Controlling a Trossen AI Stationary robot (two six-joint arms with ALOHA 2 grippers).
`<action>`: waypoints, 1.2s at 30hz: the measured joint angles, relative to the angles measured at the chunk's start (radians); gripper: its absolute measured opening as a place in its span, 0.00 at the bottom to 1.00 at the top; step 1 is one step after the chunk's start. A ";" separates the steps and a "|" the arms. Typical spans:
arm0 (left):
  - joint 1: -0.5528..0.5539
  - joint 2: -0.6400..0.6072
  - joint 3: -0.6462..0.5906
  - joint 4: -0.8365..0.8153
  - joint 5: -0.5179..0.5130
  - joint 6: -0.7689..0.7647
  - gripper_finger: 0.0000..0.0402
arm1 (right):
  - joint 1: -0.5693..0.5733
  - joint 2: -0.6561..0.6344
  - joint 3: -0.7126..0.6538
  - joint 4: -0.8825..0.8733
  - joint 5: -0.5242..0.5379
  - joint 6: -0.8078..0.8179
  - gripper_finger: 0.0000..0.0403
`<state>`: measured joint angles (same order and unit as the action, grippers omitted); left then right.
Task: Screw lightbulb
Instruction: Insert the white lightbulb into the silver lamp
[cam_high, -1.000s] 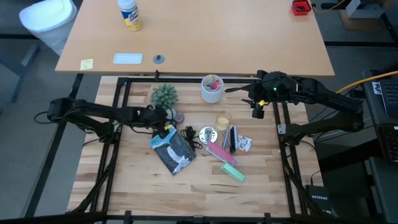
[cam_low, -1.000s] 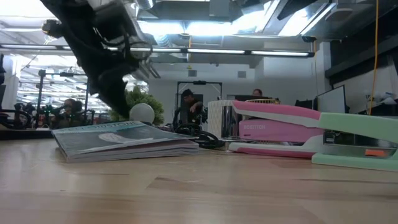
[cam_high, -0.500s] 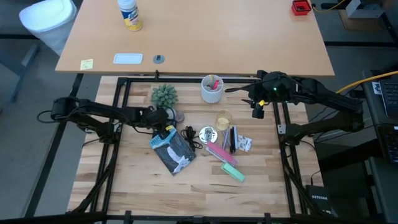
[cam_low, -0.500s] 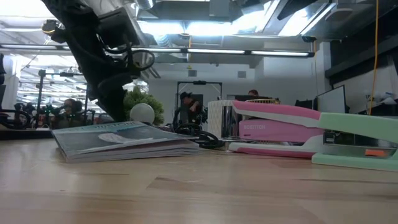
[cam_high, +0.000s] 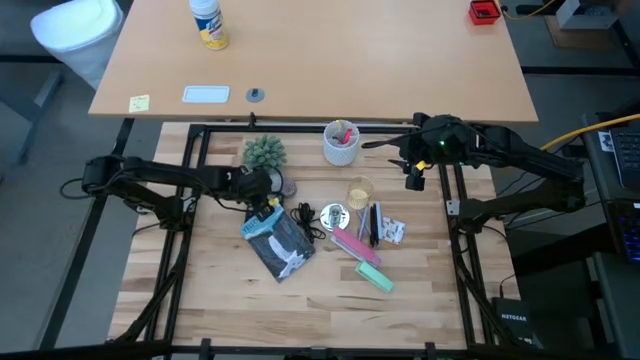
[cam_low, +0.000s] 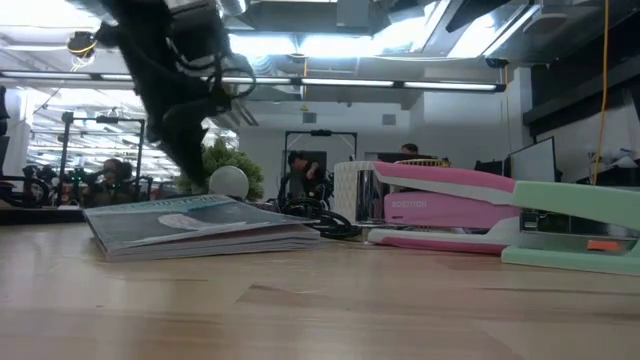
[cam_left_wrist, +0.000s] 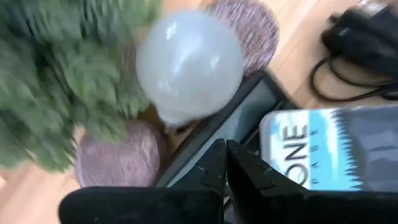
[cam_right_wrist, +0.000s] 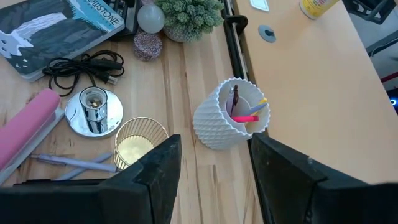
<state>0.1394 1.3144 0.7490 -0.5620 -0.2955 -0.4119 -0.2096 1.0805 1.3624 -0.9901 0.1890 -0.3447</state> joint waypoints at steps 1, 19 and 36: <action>0.000 -0.001 0.015 -0.013 0.000 0.005 0.01 | 0.000 0.000 0.000 0.000 0.000 0.000 0.50; 0.032 -0.001 0.052 -0.043 -0.009 0.084 0.01 | 0.000 0.000 0.000 -0.009 0.000 0.000 0.50; 0.073 -0.001 0.052 -0.207 -0.008 0.024 0.01 | 0.000 0.000 0.000 -0.008 0.000 0.000 0.50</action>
<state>0.2123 1.3132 0.8005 -0.7690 -0.3039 -0.3881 -0.2092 1.0805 1.3624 -0.9979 0.1890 -0.3450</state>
